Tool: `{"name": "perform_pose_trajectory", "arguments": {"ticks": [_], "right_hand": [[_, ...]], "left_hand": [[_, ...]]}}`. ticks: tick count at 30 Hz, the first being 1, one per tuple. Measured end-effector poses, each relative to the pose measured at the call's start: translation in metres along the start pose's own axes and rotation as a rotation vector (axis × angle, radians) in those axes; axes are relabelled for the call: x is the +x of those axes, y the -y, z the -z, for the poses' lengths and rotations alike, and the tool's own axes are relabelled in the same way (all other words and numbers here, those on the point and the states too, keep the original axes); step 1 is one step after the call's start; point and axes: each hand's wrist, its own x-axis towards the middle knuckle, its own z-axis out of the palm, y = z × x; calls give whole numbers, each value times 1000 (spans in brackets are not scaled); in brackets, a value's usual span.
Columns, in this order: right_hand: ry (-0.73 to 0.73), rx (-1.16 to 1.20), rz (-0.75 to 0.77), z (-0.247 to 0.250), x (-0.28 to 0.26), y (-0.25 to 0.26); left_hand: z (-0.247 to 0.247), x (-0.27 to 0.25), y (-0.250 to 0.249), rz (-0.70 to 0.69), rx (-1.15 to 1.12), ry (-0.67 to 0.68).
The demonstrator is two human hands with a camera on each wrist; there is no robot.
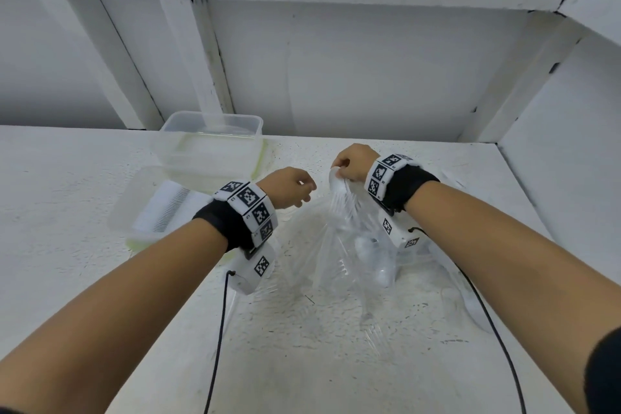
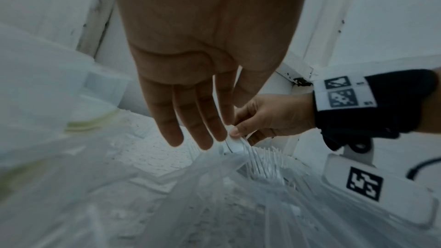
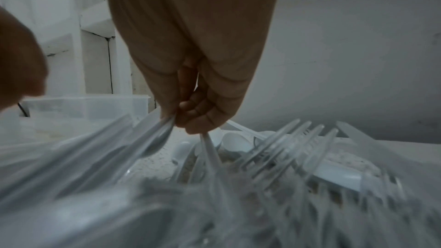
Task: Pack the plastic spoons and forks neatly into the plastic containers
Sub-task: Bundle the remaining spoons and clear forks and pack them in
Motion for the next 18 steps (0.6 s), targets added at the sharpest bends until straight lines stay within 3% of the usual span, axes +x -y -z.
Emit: {"name": "perform_pose_trajectory", "arguments": {"ticks": [3,5,10,18], "right_hand": [[-68,65,-57,0,-2,-5],[-165,234,-123,0,-1,-8],[-238,516,-212,8,-3,-16],[-87,69,-96,-3,-11,-15]], "left_hand": [[-3,13,-6,35,-94,-51],[-3,21,-8,45,-101,-80],[-5,37,-17,50,18,-129],[-13,68,-22,128,301,-79]]}}
